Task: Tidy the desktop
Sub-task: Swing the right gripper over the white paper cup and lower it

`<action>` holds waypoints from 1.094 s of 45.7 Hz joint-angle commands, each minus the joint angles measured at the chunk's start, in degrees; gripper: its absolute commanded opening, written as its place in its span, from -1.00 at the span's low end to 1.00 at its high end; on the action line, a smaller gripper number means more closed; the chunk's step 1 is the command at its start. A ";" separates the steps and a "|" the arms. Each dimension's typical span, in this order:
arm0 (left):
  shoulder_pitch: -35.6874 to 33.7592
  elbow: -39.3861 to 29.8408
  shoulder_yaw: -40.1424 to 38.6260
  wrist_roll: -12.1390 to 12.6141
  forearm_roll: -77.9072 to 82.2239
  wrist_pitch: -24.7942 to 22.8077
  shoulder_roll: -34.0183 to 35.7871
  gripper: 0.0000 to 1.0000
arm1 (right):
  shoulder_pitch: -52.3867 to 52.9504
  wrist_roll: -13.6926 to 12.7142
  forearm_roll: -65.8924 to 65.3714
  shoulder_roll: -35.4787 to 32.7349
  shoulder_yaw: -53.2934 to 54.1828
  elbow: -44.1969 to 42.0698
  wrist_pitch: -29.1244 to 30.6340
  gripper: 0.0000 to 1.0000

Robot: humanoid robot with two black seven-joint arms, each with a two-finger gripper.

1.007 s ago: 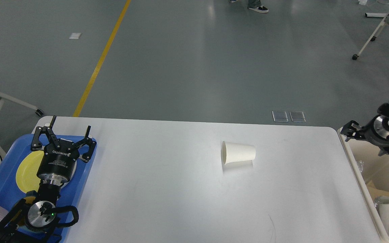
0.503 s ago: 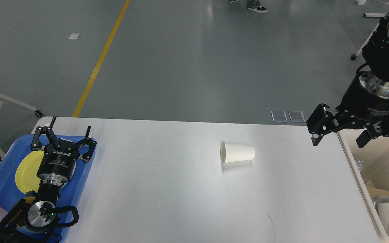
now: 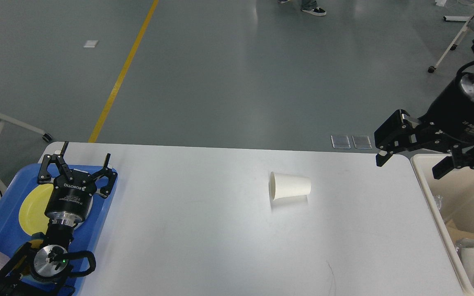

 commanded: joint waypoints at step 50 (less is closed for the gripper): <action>-0.03 0.00 0.01 0.00 0.02 0.00 0.01 0.92 | -72.45 -0.44 26.14 19.94 43.49 -51.54 -39.15 0.99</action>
